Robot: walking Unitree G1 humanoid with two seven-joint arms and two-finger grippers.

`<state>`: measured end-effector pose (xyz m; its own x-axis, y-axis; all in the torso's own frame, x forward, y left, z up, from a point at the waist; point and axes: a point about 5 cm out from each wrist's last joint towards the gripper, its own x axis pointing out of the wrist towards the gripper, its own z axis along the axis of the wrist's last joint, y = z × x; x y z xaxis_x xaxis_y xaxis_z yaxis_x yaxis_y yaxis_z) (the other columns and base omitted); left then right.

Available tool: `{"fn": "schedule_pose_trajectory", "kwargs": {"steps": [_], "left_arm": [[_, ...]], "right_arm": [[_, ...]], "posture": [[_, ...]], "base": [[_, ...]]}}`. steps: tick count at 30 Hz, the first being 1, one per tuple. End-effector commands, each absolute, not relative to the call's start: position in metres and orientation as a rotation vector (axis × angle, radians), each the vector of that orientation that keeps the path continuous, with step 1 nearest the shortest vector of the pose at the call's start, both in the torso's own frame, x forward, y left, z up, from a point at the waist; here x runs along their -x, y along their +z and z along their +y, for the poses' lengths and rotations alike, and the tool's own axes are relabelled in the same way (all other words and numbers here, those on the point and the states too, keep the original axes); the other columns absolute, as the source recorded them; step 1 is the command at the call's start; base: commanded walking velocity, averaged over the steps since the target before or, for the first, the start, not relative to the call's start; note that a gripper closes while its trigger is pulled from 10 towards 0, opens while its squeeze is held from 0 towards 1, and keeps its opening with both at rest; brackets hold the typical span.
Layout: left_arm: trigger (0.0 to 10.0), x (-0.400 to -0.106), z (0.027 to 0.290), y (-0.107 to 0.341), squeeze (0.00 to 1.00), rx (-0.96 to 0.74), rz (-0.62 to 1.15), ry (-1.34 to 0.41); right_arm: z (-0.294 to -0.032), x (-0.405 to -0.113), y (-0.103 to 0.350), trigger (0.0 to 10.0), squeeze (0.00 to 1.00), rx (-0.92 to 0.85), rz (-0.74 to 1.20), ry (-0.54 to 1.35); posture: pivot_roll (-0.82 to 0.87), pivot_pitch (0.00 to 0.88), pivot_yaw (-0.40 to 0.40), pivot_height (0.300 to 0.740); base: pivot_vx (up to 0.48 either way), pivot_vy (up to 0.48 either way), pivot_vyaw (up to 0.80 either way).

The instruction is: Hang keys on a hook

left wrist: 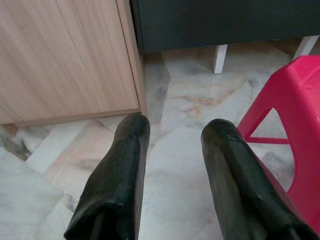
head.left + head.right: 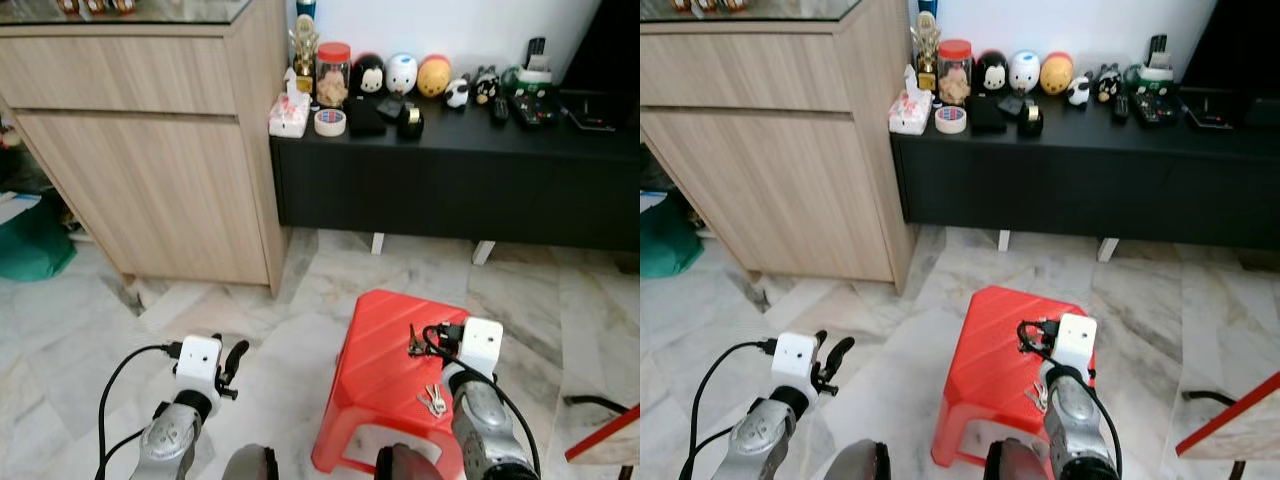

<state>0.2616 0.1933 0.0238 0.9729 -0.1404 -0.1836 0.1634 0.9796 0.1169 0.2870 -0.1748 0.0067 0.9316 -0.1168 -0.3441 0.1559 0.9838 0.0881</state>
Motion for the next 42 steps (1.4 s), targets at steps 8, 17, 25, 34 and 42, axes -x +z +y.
{"fn": "schedule_pose_trajectory", "kwargs": {"steps": [8,17,25,34,42], "left_arm": [[10.0,-0.258,0.195,0.019,0.00,-0.139,0.198,-0.153],[10.0,-0.258,0.194,0.022,0.00,-0.138,0.184,-0.159],[10.0,-0.269,0.191,0.034,0.00,-0.116,0.142,-0.162],[10.0,-0.278,0.184,0.051,0.00,-0.088,0.073,-0.165],[10.0,-0.273,0.181,0.052,0.00,-0.073,0.072,-0.159]], "right_arm": [[-0.176,-0.281,-0.007,10.0,1.00,-0.166,0.448,-0.097],[-0.190,-0.288,-0.007,10.0,1.00,-0.350,0.486,-0.240],[-0.185,-0.294,-0.003,10.0,1.00,-0.314,0.495,-0.205],[-0.182,-0.293,-0.005,10.0,0.00,-0.293,0.506,-0.184],[-0.177,-0.294,-0.004,10.0,0.00,-0.257,0.490,-0.141]], "posture": [[0.08,0.049,-0.035,0.628],[0.09,0.074,-0.032,0.628],[0.09,0.112,-0.037,0.628],[0.10,0.168,-0.050,0.628],[0.10,0.200,-0.055,0.624]], "base": [[0.000,0.000,0.00],[0.000,0.000,0.00],[0.000,0.000,0.00],[0.000,0.000,0.00],[0.000,0.000,0.00]]}}
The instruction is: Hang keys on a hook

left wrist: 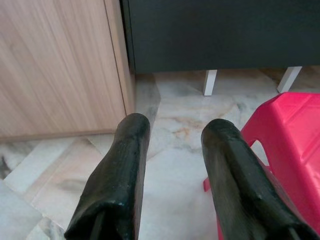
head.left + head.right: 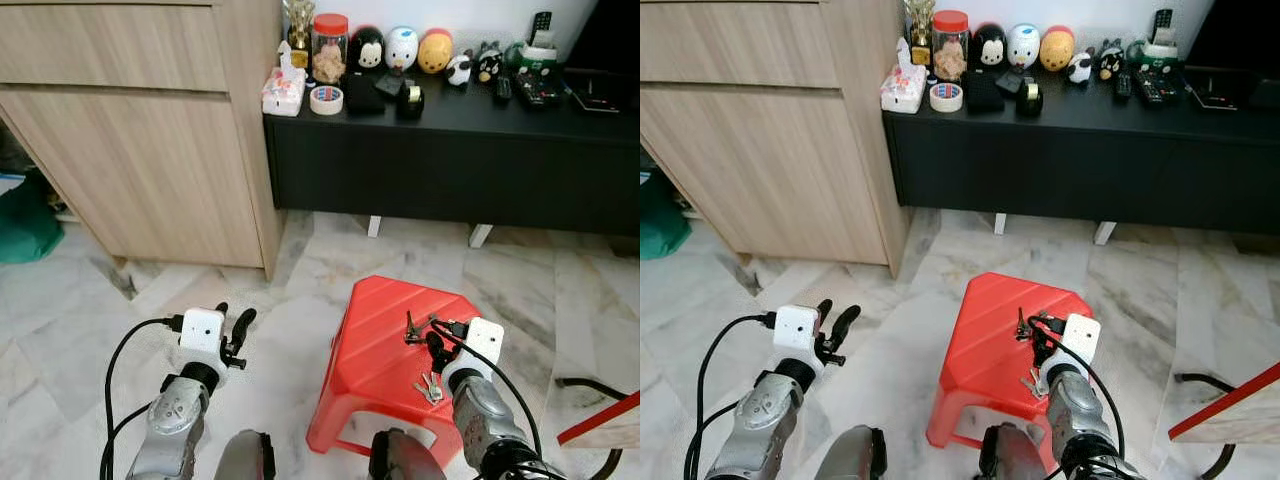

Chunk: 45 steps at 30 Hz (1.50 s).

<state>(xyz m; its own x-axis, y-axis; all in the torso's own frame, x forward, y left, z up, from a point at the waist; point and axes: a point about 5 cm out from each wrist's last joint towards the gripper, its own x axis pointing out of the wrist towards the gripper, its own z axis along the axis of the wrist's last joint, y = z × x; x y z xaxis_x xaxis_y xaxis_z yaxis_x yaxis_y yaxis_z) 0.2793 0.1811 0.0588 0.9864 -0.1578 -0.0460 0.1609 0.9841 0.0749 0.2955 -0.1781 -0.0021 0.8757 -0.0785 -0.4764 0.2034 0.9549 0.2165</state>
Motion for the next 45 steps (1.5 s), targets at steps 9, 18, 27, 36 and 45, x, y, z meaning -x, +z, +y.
{"fn": "schedule_pose_trajectory", "kwargs": {"steps": [9,18,27,36,45], "left_arm": [[10.0,-0.262,0.180,0.048,0.00,-0.064,0.093,-0.151],[10.0,-0.257,0.180,0.051,0.00,-0.060,0.088,-0.135],[10.0,-0.263,0.183,0.067,0.00,-0.057,0.017,-0.093],[10.0,-0.263,0.181,0.070,0.00,-0.058,0.008,-0.094],[10.0,-0.262,0.180,0.069,0.00,-0.051,0.008,-0.090]], "right_arm": [[-0.180,-0.294,-0.002,10.0,0.00,-0.232,0.461,-0.124],[-0.175,-0.301,0.005,10.0,0.00,-0.251,0.423,-0.096],[-0.167,-0.314,0.025,10.0,0.00,-0.239,0.288,-0.033],[-0.165,-0.318,0.031,10.0,0.00,-0.254,0.237,-0.019],[-0.165,-0.317,0.031,10.0,0.00,-0.254,0.235,-0.016]], "posture": [[0.11,0.218,-0.058,0.586],[0.11,0.232,-0.058,0.571],[0.12,0.238,-0.057,0.567],[0.11,0.245,-0.054,0.567],[0.11,0.246,-0.055,0.567]], "base": [[0.000,0.000,0.00],[0.000,0.000,0.00],[0.000,0.000,0.00],[0.031,0.000,0.00],[0.285,0.000,0.00]]}}
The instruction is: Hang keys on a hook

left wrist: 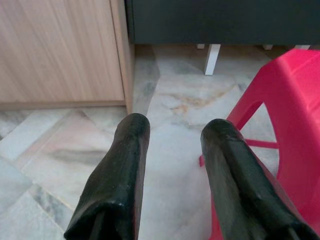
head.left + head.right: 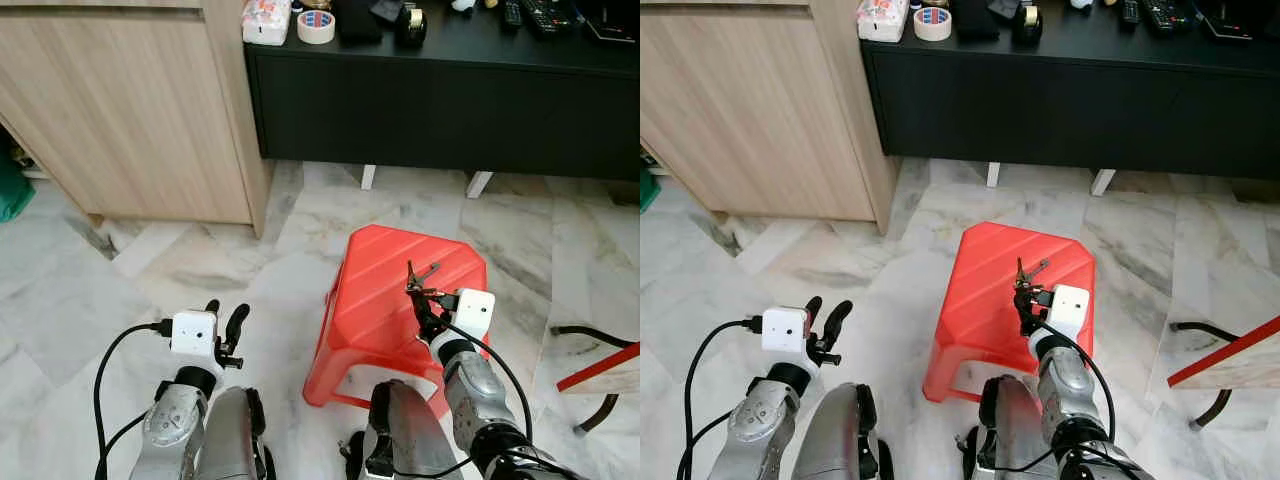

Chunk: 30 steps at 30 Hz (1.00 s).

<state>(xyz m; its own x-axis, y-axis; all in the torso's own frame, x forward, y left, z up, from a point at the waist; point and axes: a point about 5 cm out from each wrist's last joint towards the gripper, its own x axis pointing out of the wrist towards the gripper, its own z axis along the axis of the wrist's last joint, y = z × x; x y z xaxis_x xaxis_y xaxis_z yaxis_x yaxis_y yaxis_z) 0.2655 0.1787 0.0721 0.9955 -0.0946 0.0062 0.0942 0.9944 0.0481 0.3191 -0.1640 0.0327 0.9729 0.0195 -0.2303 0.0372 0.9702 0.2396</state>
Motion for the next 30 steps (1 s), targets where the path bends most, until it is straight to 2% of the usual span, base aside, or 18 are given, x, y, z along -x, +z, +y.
{"fn": "schedule_pose_trajectory", "kwargs": {"steps": [1,6,16,17,18,19,22,30], "left_arm": [[10.0,-0.262,0.180,0.069,0.00,-0.051,0.008,-0.089],[10.0,-0.261,0.180,0.068,0.00,-0.050,0.012,-0.086],[10.0,-0.258,0.182,0.065,0.00,-0.056,0.025,-0.075],[10.0,-0.258,0.182,0.065,0.00,-0.057,0.027,-0.074],[10.0,-0.258,0.182,0.065,0.00,-0.057,0.027,-0.073],[10.0,-0.258,0.182,0.065,0.00,-0.057,0.027,-0.073],[10.0,-0.257,0.183,0.064,0.00,-0.059,0.032,-0.071],[10.0,-0.255,0.182,0.063,0.00,-0.058,0.035,-0.071]], "right_arm": [[-0.164,-0.317,0.030,10.0,0.00,-0.256,0.237,-0.016],[-0.164,-0.316,0.029,10.0,0.00,-0.261,0.238,-0.016],[-0.161,-0.316,0.029,10.0,0.00,-0.302,0.231,-0.026],[-0.161,-0.316,0.030,10.0,0.50,-0.326,0.228,-0.034],[-0.161,-0.316,0.030,10.0,0.50,-0.330,0.227,-0.035],[-0.162,-0.316,0.030,10.0,1.00,-0.340,0.225,-0.040],[-0.166,-0.317,0.032,10.0,1.00,-0.400,0.208,-0.080],[-0.172,-0.323,0.041,10.0,1.00,-0.426,0.161,-0.099]], "posture": [[0.11,0.246,-0.055,0.567],[0.11,0.247,-0.056,0.567],[0.12,0.252,-0.056,0.567],[0.12,0.253,-0.056,0.567],[0.12,0.254,-0.055,0.567],[0.12,0.254,-0.055,0.567],[0.12,0.256,-0.055,0.567],[0.12,0.262,-0.055,0.567]], "base": [[0.289,0.000,0.00],[0.286,0.000,0.00],[0.000,0.000,0.00],[0.000,0.000,0.00],[0.000,0.000,0.00],[0.000,0.000,0.00],[0.000,0.000,0.00],[0.000,0.000,0.00]]}}
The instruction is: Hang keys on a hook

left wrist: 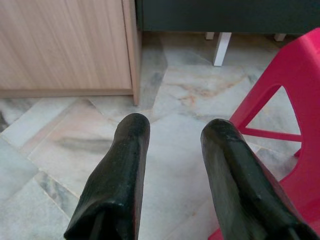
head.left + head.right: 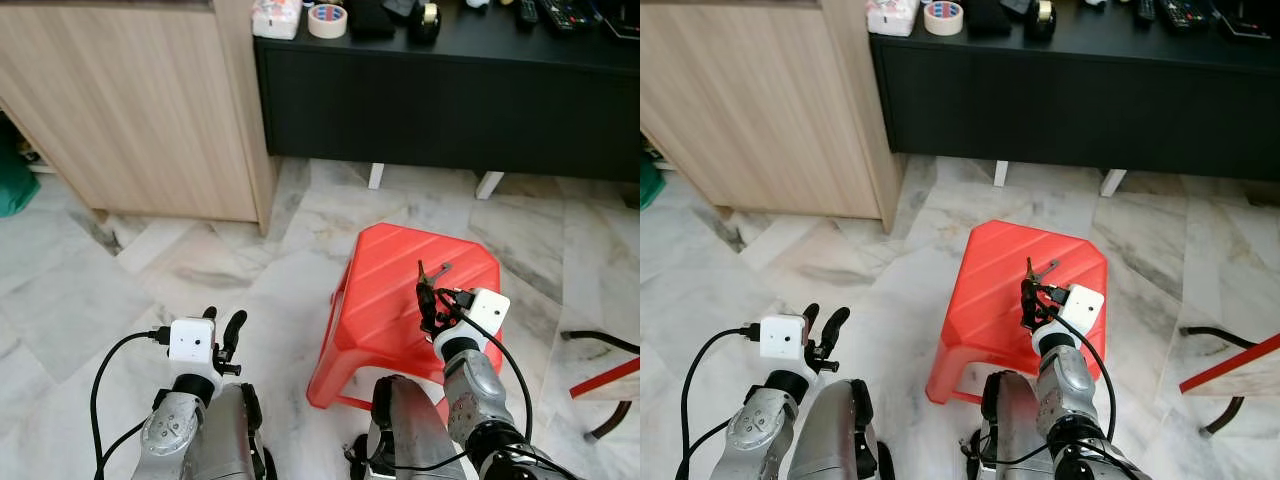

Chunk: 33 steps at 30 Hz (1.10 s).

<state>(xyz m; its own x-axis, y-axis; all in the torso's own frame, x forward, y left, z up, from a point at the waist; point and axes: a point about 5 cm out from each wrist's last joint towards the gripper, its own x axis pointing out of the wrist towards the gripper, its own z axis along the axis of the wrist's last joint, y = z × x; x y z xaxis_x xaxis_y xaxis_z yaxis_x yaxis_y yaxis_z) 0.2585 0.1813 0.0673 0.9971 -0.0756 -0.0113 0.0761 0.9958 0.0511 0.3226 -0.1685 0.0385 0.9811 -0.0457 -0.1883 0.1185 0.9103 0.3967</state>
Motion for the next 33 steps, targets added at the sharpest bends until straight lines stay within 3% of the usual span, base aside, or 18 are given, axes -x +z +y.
{"fn": "schedule_pose_trajectory", "kwargs": {"steps": [1,3,4,5,6,23,24,25,26,27,33], "left_arm": [[10.0,-0.254,0.182,0.063,0.00,-0.058,0.036,-0.071],[10.0,-0.253,0.182,0.062,0.00,-0.058,0.038,-0.071],[10.0,-0.253,0.182,0.062,0.00,-0.058,0.039,-0.071],[10.0,-0.252,0.182,0.062,0.00,-0.058,0.040,-0.072],[10.0,-0.252,0.182,0.062,0.00,-0.059,0.040,-0.072],[10.0,-0.241,0.185,0.059,0.00,-0.080,0.060,-0.081],[10.0,-0.241,0.185,0.060,0.00,-0.080,0.060,-0.081],[10.0,-0.241,0.185,0.060,0.00,-0.080,0.060,-0.081],[10.0,-0.240,0.185,0.060,0.00,-0.080,0.063,-0.080],[10.0,-0.239,0.185,0.060,0.00,-0.080,0.066,-0.079],[10.0,-0.238,0.185,0.059,0.00,-0.077,0.070,-0.072]], "right_arm": [[-0.173,-0.325,0.042,10.0,1.00,-0.426,0.159,-0.101],[-0.176,-0.327,0.045,10.0,1.00,-0.431,0.157,-0.109],[-0.177,-0.328,0.045,10.0,0.19,-0.431,0.163,-0.117],[-0.178,-0.328,0.045,10.0,0.19,-0.430,0.167,-0.122],[-0.179,-0.328,0.045,10.0,0.00,-0.433,0.173,-0.128],[-0.175,-0.333,0.041,10.0,0.00,-0.463,0.269,-0.150],[-0.174,-0.333,0.041,5.0,0.00,-0.463,0.270,-0.147],[-0.174,-0.333,0.041,5.0,0.00,-0.463,0.270,-0.147],[-0.174,-0.334,0.042,1.8,0.00,-0.463,0.272,-0.143],[-0.173,-0.335,0.043,0.0,0.00,-0.467,0.271,-0.136],[-0.168,-0.340,0.049,0.0,0.00,-0.473,0.253,-0.096]], "posture": [[0.12,0.263,-0.055,0.567],[0.12,0.264,-0.055,0.567],[0.12,0.265,-0.054,0.567],[0.12,0.265,-0.055,0.567],[0.12,0.266,-0.055,0.567],[0.14,0.298,-0.051,0.567],[0.14,0.299,-0.052,0.567],[0.14,0.299,-0.052,0.567],[0.14,0.301,-0.052,0.567],[0.14,0.303,-0.053,0.567],[0.14,0.308,-0.054,0.567]], "base": [[0.000,0.000,0.00],[0.000,0.000,0.00],[0.000,0.000,0.00],[0.000,0.000,0.00],[0.000,0.000,0.00],[0.000,0.000,0.00],[0.000,0.000,0.00],[0.000,0.000,0.00],[0.000,0.000,0.00],[0.000,0.000,0.00],[0.000,0.000,0.00]]}}
